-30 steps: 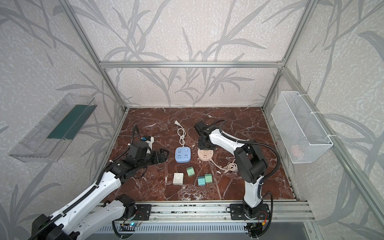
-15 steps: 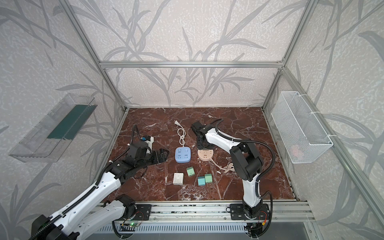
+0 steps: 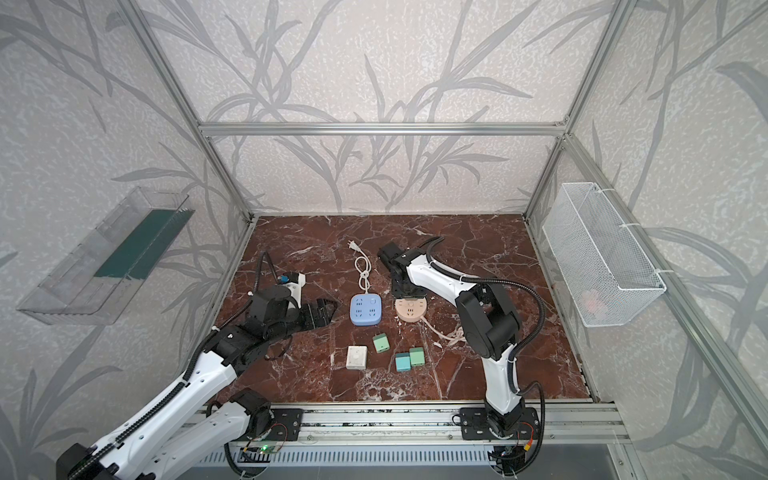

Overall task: Insert the plug
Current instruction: 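Lower the pinkish-mauve charger and press its prongs into the round pink strip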

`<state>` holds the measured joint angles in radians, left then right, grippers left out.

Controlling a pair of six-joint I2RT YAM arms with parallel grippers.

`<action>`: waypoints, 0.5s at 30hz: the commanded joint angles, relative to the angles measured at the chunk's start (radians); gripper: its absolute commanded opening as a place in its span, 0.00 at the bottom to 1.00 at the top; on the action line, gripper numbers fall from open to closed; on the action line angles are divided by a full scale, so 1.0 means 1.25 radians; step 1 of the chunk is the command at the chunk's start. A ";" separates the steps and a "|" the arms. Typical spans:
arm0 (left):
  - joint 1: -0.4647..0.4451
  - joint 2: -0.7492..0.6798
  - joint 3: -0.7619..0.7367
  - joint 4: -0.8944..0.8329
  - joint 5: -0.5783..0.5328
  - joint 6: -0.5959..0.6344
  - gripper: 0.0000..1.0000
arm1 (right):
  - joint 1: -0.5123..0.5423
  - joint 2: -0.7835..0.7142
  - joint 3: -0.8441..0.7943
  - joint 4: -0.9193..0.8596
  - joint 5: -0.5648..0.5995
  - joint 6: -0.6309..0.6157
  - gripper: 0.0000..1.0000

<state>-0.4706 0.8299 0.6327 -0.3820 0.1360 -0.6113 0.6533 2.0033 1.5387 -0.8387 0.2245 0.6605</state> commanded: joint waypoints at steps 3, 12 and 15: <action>-0.002 -0.013 -0.015 0.006 -0.006 0.007 0.98 | -0.021 0.097 0.025 -0.046 0.004 -0.046 0.00; -0.008 -0.017 -0.013 0.000 -0.003 0.009 0.98 | -0.068 0.108 0.118 -0.042 0.010 -0.110 0.00; -0.010 -0.018 -0.012 -0.003 -0.007 0.010 0.98 | -0.084 0.110 0.121 -0.041 0.002 -0.128 0.00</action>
<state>-0.4778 0.8196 0.6228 -0.3817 0.1360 -0.6109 0.5766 2.0964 1.6913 -0.8627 0.2073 0.5480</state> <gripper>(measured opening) 0.981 0.433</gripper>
